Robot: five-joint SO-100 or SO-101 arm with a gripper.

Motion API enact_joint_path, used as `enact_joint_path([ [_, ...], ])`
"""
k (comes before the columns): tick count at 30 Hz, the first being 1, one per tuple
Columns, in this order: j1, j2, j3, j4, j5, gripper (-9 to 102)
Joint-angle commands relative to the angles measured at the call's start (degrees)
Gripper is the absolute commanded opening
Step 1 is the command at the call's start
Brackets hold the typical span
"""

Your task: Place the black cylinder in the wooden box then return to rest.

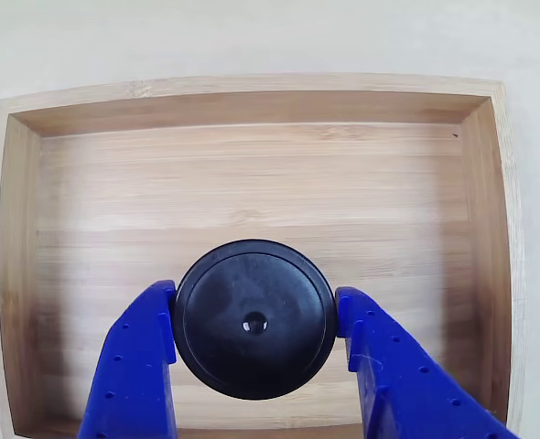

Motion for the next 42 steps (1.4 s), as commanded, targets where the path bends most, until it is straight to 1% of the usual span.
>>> enact_joint_path([
  [1, -0.4, -1.1, -6.4, -2.0, -0.4, 28],
  [8, 0.0, -1.8, -6.5, -2.0, -0.4, 32],
  [14, 1.0, -5.6, -6.5, -1.7, 0.5, 32],
  [18, 1.6, -9.4, -6.4, 1.0, 2.3, 32],
  [22, 2.1, -14.3, -5.9, 5.4, 3.8, 31],
  [27, 3.0, -24.5, 0.4, 9.1, 5.0, 30],
  [31, 3.3, -36.3, 10.5, 9.0, 4.3, 28],
  [33, 3.1, -42.5, 15.6, 8.7, 3.0, 24],
  [36, 3.0, -51.3, 22.4, 8.7, 1.5, 23],
  [37, 3.0, -54.3, 24.5, 8.8, 0.6, 20],
  [39, 3.0, -60.0, 28.7, 9.1, -0.6, 17],
  [41, 3.0, -65.7, 32.6, 9.6, -1.8, 9],
  [42, 3.0, -68.3, 34.7, 9.9, -2.0, 7],
])
